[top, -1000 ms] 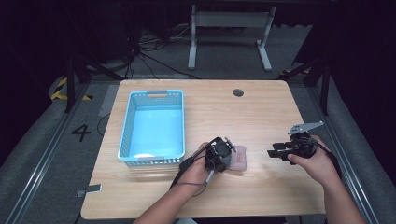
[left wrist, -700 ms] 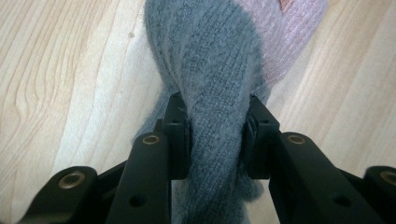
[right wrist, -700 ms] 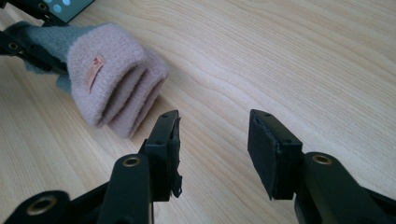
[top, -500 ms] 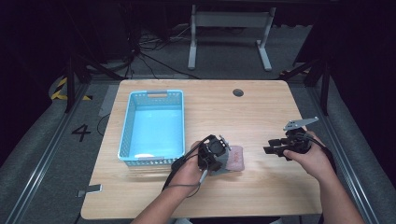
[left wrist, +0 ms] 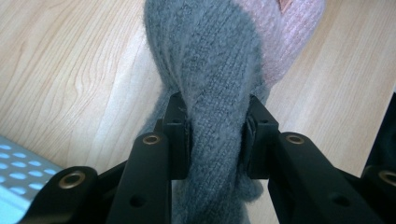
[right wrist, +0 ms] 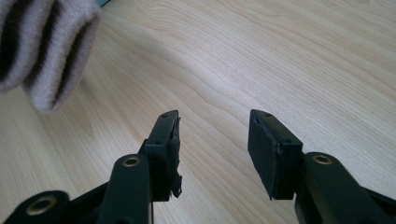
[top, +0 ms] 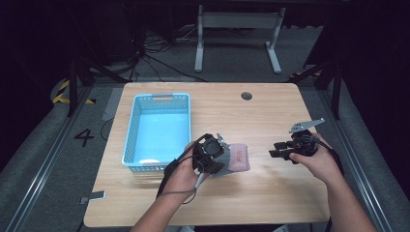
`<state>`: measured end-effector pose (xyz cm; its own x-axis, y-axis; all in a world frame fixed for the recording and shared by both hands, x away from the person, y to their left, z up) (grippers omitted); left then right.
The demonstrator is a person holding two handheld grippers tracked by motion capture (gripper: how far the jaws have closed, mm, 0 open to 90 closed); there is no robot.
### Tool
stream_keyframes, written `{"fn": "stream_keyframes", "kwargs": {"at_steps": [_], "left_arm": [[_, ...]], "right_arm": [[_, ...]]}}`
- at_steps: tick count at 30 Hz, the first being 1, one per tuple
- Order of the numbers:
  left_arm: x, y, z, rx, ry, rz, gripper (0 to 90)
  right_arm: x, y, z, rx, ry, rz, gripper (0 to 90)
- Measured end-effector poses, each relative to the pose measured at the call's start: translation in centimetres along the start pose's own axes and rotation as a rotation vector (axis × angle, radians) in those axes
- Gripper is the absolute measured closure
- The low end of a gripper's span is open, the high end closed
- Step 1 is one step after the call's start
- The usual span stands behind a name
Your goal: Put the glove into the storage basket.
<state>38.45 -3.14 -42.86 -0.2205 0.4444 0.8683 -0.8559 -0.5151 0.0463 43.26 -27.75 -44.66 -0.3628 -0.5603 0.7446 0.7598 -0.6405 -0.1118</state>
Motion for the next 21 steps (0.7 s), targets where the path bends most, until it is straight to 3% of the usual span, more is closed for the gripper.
{"fn": "stream_keyframes", "kwargs": {"at_steps": [14, 21], "left_arm": [[2.5, 0.0, -0.1, 0.011, 0.043, -0.012, 68.5], [5.2, -1.0, 0.2, 0.021, 0.078, -0.003, 68.5]], "right_arm": [[-0.2, -0.2, 0.2, 0.006, -0.003, 0.005, 54.6], [-0.2, -0.3, 0.1, 0.007, -0.002, 0.003, 54.6]]}}
Point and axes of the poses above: each handheld gripper's, and its own axes: x roughly backward along the jaws, z roughly out of its top, y roughly to its right, the point moved 8 cm from there along -x, roughly forward along the jaws, and after that the axes turned 4 degrees about x, right-handed, at the moved point
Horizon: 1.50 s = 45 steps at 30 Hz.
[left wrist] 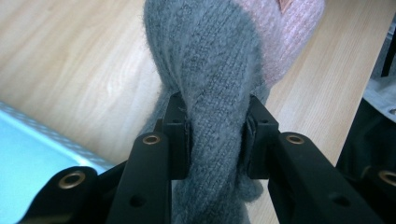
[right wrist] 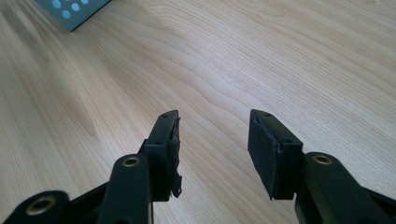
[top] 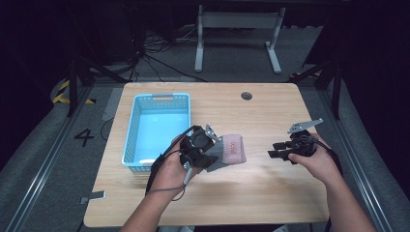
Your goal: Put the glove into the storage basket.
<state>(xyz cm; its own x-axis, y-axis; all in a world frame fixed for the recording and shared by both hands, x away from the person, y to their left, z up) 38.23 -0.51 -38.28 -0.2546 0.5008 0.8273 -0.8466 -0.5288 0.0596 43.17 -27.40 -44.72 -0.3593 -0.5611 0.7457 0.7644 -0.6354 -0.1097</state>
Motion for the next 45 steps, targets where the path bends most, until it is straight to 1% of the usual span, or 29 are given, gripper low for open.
{"fn": "stream_keyframes", "kwargs": {"at_steps": [1, 2, 3, 6, 7, 9, 10, 12, 13, 14, 15, 16, 18, 19, 21, 22, 23, 24, 25, 28, 29, 31, 32, 33, 34, 35, 39, 42, 45], "left_arm": [[0.7, -0.5, 0.2, 0.002, 0.003, 0.007, 68.5], [1.0, -0.8, 0.3, 0.002, 0.008, 0.012, 68.5], [1.0, -0.8, 0.3, 0.002, 0.008, 0.012, 68.5], [1.9, -2.1, 0.4, 0.020, 0.021, 0.017, 68.5], [1.9, -2.1, 0.4, 0.020, 0.021, 0.017, 68.5], [2.3, -2.9, 0.4, 0.029, 0.027, 0.017, 68.5], [2.7, -3.6, 0.4, 0.030, 0.035, 0.022, 68.5], [3.1, -4.3, 0.4, 0.025, 0.048, 0.026, 68.5], [3.1, -4.3, 0.4, 0.025, 0.048, 0.026, 68.4], [3.3, -5.1, 0.3, 0.017, 0.060, 0.021, 68.4], [3.4, -5.5, 0.2, 0.023, 0.059, 0.018, 68.4], [3.4, -5.5, 0.2, 0.023, 0.059, 0.018, 68.4], [3.6, -7.0, -0.2, 0.036, 0.047, 0.032, 68.4], [3.6, -7.0, -0.2, 0.036, 0.047, 0.032, 68.4], [3.8, -8.0, -0.5, 0.030, 0.042, 0.050, 68.4], [3.9, -8.9, -0.8, 0.027, 0.034, 0.061, 68.3], [3.9, -8.9, -0.8, 0.027, 0.034, 0.061, 68.3], [4.1, -9.7, -1.1, 0.030, 0.025, 0.066, 68.3], [4.1, -9.7, -1.1, 0.030, 0.025, 0.066, 68.3], [4.6, -11.3, -1.7, 0.054, 0.025, 0.073, 68.2], [4.6, -11.3, -1.7, 0.054, 0.025, 0.073, 68.2], [4.9, -12.2, -2.2, 0.083, 0.028, 0.083, 68.2], [4.9, -12.2, -2.2, 0.083, 0.028, 0.083, 68.2], [5.0, -12.7, -2.5, 0.091, 0.023, 0.088, 68.2], [5.0, -13.1, -2.9, 0.111, 0.020, 0.095, 68.2], [5.0, -13.2, -3.1, 0.117, 0.020, 0.097, 68.2], [5.2, -13.6, -3.6, 0.126, 0.011, 0.106, 68.3], [5.4, -14.2, -4.3, 0.148, 0.002, 0.118, 68.3], [5.5, -14.4, -4.6, 0.154, -0.005, 0.123, 68.3]], "right_arm": [[0.1, 0.0, -0.1, -0.003, -0.003, 0.001, 54.6], [0.1, 0.0, -0.1, -0.004, -0.002, 0.001, 54.6], [0.1, 0.0, -0.1, -0.004, -0.002, 0.001, 54.6], [0.3, 0.0, -0.3, -0.009, 0.001, -0.005, 54.5], [0.3, 0.0, -0.3, -0.009, 0.001, -0.005, 54.5], [0.4, 0.0, -0.5, -0.012, 0.000, -0.005, 54.4], [0.4, 0.1, -0.6, -0.017, 0.000, -0.006, 54.4], [0.4, 0.1, -0.7, -0.018, -0.003, -0.007, 54.4], [0.4, 0.1, -0.8, -0.020, -0.004, -0.008, 54.4], [0.3, 0.1, -0.9, -0.023, -0.005, -0.007, 54.4], [0.3, 0.1, -0.9, -0.023, -0.007, -0.007, 54.4], [0.3, 0.2, -1.0, -0.024, -0.006, -0.007, 54.3], [0.2, 0.2, -1.0, -0.025, -0.009, -0.005, 54.3], [0.2, 0.2, -1.0, -0.025, -0.009, -0.005, 54.3], [0.2, 0.2, -1.1, -0.024, -0.010, -0.003, 54.2], [0.1, 0.1, -1.0, -0.025, -0.013, -0.001, 54.2], [0.1, 0.1, -1.0, -0.025, -0.013, -0.001, 54.2], [0.0, 0.2, -1.0, -0.024, -0.012, 0.002, 54.1], [0.0, 0.2, -1.0, -0.024, -0.012, 0.002, 54.1], [-0.3, 0.1, -0.8, -0.023, -0.013, 0.006, 54.1], [-0.3, 0.1, -0.8, -0.023, -0.014, 0.007, 54.1], [-0.4, 0.1, -0.6, -0.016, -0.014, 0.010, 54.1], [-0.4, 0.1, -0.6, -0.016, -0.014, 0.010, 54.1], [-0.5, 0.1, -0.5, -0.016, -0.012, 0.010, 54.1], [-0.6, 0.1, -0.3, -0.012, -0.013, 0.015, 54.1], [-0.7, 0.1, -0.2, -0.010, -0.013, 0.016, 54.0], [-1.0, -0.1, 0.1, -0.001, -0.014, 0.024, 54.1], [-1.3, -0.2, 0.3, 0.006, -0.021, 0.028, 53.9], [-1.4, -0.2, 0.3, 0.006, -0.022, 0.030, 53.8]]}}
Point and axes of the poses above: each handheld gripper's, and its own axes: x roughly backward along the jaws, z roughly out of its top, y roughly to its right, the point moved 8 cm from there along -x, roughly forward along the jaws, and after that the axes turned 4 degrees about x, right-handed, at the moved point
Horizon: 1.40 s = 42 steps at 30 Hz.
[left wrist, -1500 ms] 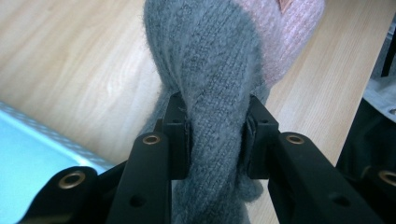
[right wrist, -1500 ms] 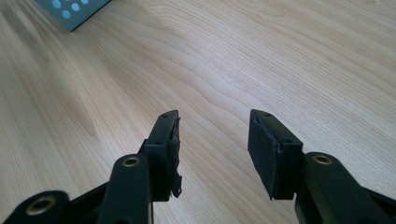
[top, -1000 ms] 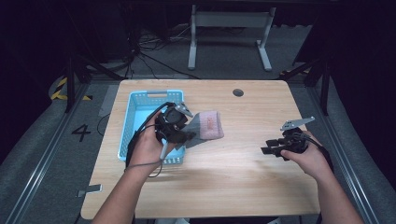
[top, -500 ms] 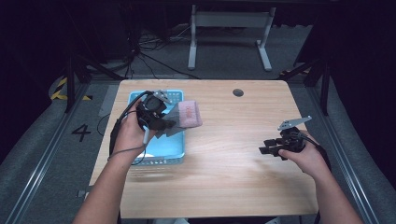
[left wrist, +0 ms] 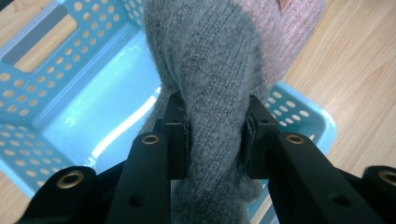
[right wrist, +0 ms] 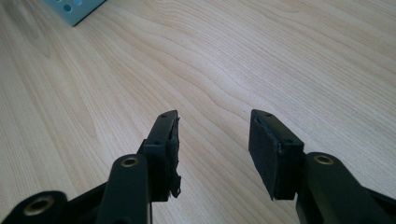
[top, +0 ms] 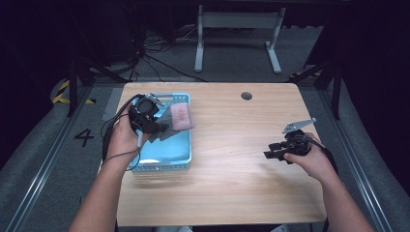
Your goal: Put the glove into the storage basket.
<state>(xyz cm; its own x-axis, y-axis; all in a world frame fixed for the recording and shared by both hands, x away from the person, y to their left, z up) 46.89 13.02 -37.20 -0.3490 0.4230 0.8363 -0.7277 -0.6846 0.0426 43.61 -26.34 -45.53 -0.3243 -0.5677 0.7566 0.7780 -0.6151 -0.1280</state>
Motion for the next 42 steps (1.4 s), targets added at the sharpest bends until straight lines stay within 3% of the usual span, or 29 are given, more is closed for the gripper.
{"fn": "stream_keyframes", "kwargs": {"at_steps": [6, 12, 19, 24, 26, 42], "left_arm": [[0.0, -0.6, -0.2, -0.001, -0.001, 0.000, 68.3], [-0.8, -2.4, -0.2, 0.006, -0.025, 0.008, 68.2], [-2.9, -5.1, 0.3, 0.006, -0.072, 0.004, 68.2], [-4.1, -6.3, 0.5, -0.002, -0.091, -0.012, 68.2], [-4.9, -7.2, 0.5, -0.004, -0.119, -0.013, 68.2], [-8.4, -9.0, -0.2, -0.008, -0.205, -0.044, 67.7]], "right_arm": [[0.1, 0.0, -0.1, -0.001, 0.000, -0.004, 53.8], [0.2, 0.0, -0.2, -0.005, 0.003, -0.005, 53.6], [0.4, 0.0, -0.8, -0.012, -0.004, -0.011, 53.4], [0.6, 0.2, -1.2, -0.023, -0.004, -0.020, 53.4], [0.6, 0.3, -1.5, -0.030, -0.006, -0.023, 53.4], [0.6, 0.2, -2.2, -0.039, -0.017, -0.029, 52.8]]}}
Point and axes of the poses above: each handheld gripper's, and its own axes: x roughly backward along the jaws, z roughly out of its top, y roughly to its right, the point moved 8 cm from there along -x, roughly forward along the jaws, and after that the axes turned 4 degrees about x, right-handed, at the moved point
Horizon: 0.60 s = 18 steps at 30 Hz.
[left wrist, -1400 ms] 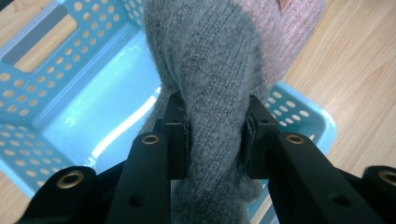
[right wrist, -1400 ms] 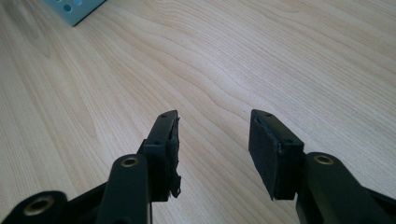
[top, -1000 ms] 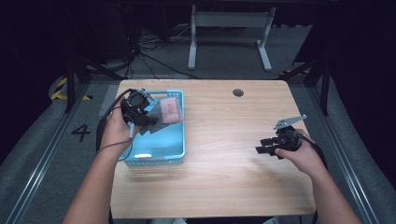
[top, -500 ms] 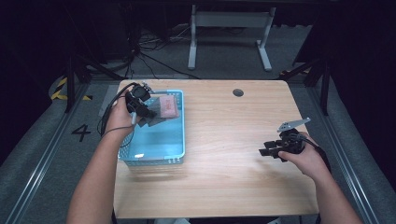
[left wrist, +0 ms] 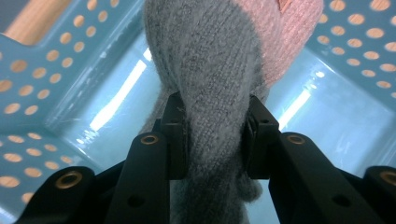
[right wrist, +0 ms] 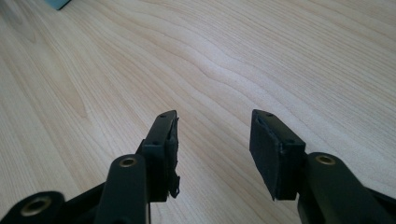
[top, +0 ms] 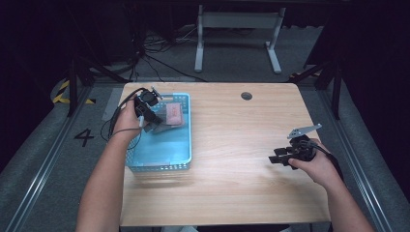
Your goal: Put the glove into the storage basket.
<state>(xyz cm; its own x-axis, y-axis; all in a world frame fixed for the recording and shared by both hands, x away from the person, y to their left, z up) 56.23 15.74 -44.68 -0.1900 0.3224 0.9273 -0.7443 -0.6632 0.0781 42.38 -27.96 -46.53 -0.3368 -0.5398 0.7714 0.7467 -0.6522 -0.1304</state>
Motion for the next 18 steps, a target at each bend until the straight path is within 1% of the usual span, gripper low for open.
{"fn": "stream_keyframes", "kwargs": {"at_steps": [1, 4, 5, 6, 11, 14, 16, 18], "left_arm": [[-0.3, 0.0, 0.0, -0.008, -0.014, -0.005, 67.6], [-0.8, -0.1, 0.1, -0.008, -0.022, -0.007, 67.4], [-1.2, -0.1, 0.1, -0.010, -0.040, -0.007, 67.3], [-1.5, -0.1, 0.2, -0.014, -0.047, -0.005, 67.2], [-2.4, -0.1, 0.4, -0.012, -0.070, 0.000, 66.8], [-3.1, 0.1, 0.7, -0.025, -0.087, 0.002, 66.6], [-3.6, 0.1, 1.0, -0.030, -0.113, 0.026, 66.4], [-3.9, 0.0, 1.0, -0.031, -0.118, 0.034, 66.1]], "right_arm": [[-0.1, 0.0, 0.0, 0.003, -0.002, -0.001, 52.5], [-0.1, 0.0, -0.1, 0.002, -0.005, 0.000, 52.4], [-0.2, 0.0, -0.1, 0.005, -0.006, 0.001, 52.5], [-0.2, 0.0, -0.1, 0.006, -0.007, 0.001, 52.5], [-0.3, 0.0, 0.0, 0.007, -0.006, 0.000, 52.4], [-0.3, 0.0, 0.0, 0.007, -0.006, -0.001, 52.4], [-0.3, 0.0, -0.1, 0.006, -0.007, -0.001, 52.4], [-0.3, 0.0, -0.1, 0.008, -0.008, -0.001, 52.4]]}}
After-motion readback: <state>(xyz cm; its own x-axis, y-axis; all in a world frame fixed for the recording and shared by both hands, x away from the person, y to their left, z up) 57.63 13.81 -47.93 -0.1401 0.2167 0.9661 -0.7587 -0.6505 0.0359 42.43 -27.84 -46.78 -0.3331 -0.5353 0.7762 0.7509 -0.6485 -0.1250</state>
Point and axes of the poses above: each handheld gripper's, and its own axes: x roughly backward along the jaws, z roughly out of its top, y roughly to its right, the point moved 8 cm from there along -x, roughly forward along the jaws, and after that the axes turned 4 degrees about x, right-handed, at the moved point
